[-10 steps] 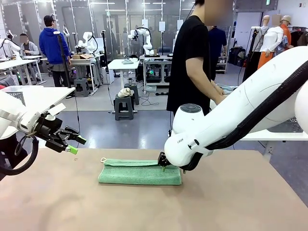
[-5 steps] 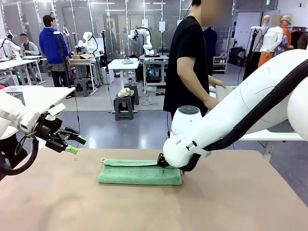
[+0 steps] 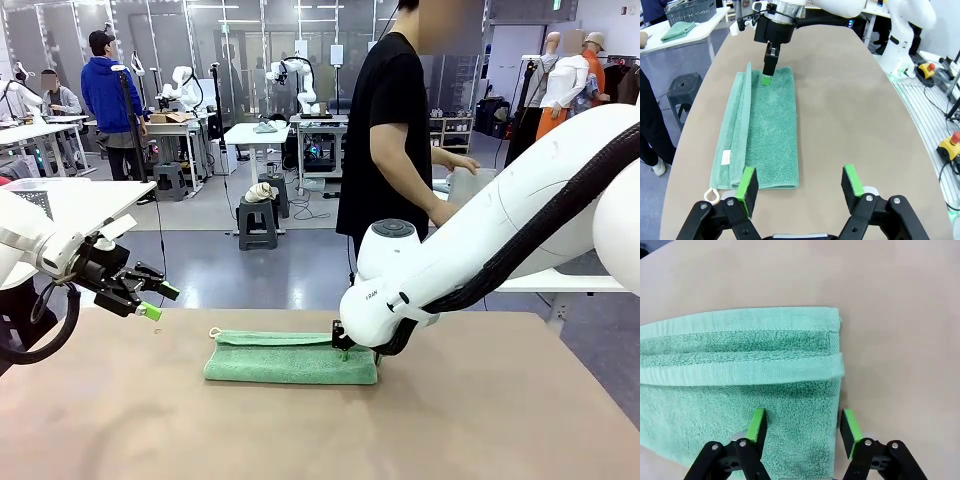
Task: Fold the towels and place them in the basket.
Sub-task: When a person lays out a Towel with hook on the table, fold it in half twice.
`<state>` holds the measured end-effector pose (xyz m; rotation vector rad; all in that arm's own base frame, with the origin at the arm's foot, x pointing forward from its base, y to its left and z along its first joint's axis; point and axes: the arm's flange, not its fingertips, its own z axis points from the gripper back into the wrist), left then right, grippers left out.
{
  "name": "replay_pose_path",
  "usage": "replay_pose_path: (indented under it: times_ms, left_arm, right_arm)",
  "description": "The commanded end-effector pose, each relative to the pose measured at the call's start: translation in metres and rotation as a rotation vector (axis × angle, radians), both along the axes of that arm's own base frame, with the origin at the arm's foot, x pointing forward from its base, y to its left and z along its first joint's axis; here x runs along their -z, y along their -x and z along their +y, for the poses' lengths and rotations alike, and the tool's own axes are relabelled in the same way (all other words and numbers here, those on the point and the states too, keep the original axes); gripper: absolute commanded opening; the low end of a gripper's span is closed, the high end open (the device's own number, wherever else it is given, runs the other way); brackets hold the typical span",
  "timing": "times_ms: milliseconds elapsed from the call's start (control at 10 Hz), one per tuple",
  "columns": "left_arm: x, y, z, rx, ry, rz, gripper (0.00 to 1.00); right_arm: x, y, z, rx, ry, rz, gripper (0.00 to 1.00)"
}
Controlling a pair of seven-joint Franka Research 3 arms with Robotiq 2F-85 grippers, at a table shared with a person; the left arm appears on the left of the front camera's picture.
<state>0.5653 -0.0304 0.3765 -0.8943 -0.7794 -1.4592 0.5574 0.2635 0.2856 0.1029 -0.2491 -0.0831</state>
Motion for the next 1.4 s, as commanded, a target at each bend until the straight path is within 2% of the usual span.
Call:
replay_pose_path:
  times_ms: [0,100,200,300,400,500,900,1100,1300]
  left_arm:
    - [0.000,0.000,0.001,0.012,-0.001,-0.013,0.85]
    - [0.000,0.000,0.001,0.012,-0.001,-0.013,0.85]
    - [0.000,0.000,0.001,0.012,-0.001,-0.013,0.85]
    - [0.000,0.000,0.001,0.012,-0.001,-0.013,0.85]
    - [0.000,0.000,0.001,0.012,-0.001,-0.013,0.85]
    - [0.000,0.000,0.001,0.012,-0.001,-0.013,0.85]
    - [0.000,0.000,0.001,0.012,-0.001,-0.013,0.85]
    - [0.000,0.000,0.001,0.012,-0.001,-0.013,0.85]
    - [0.000,0.000,0.001,0.012,-0.001,-0.013,0.85]
  right_arm:
    - [0.003,-0.003,0.009,0.062,0.038,-0.015,0.55]
    - [0.004,-0.003,0.009,0.063,0.043,-0.013,0.21]
    - [0.004,-0.003,0.009,0.065,0.045,-0.011,0.36]
    - [0.005,-0.003,0.009,0.066,0.047,-0.009,0.01]
    - [0.005,-0.003,0.009,0.067,0.052,-0.009,0.16]
    - [0.005,-0.003,0.011,0.067,0.057,-0.007,0.00]
    - [0.006,-0.004,0.008,0.055,0.066,-0.009,0.00]
    - [0.008,-0.013,-0.015,0.048,0.059,-0.063,0.00]
    - [0.011,-0.018,-0.039,0.055,0.066,-0.072,0.00]
